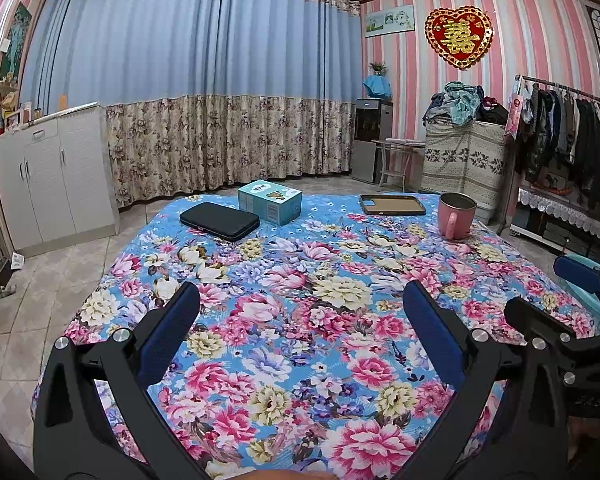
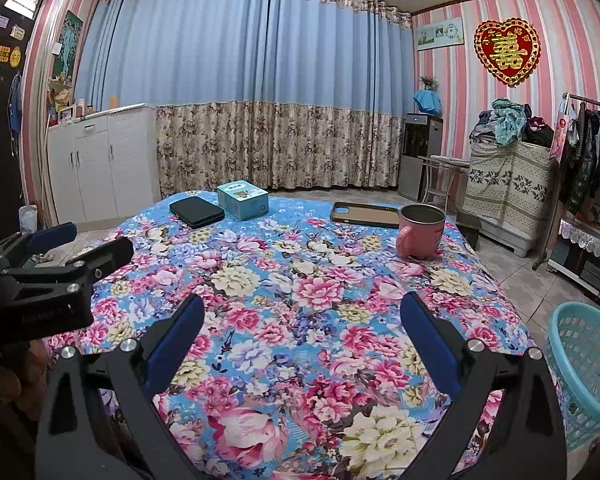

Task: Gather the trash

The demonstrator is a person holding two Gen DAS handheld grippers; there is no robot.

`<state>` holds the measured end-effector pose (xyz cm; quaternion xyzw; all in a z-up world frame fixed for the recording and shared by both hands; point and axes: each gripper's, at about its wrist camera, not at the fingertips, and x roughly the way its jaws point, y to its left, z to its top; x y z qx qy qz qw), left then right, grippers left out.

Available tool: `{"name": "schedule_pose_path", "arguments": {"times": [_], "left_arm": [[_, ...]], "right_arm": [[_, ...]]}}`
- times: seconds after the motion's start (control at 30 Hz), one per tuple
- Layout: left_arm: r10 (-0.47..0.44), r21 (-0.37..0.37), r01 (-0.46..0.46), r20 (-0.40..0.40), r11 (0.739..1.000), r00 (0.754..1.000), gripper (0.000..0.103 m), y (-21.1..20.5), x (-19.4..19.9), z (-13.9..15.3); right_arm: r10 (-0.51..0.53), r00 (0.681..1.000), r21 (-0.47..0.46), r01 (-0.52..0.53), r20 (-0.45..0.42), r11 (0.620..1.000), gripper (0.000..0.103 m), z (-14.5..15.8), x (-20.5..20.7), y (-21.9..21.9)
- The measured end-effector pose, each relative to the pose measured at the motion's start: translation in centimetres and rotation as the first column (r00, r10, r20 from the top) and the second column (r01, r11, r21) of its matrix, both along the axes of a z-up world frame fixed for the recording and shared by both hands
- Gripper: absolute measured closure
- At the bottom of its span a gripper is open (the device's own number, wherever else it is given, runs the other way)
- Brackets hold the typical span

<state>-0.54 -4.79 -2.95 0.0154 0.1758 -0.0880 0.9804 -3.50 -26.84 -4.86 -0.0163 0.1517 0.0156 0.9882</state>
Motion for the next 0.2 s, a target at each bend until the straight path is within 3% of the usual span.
{"name": "schedule_pose_path", "arguments": {"times": [0.2], "left_arm": [[0.006,-0.008,-0.007,-0.008,1.0,1.0,0.005,0.14,0.08,-0.03]], "right_arm": [[-0.001,1.0,0.004,0.001,0.001,1.0,0.007,-0.01,0.04,0.12]]}}
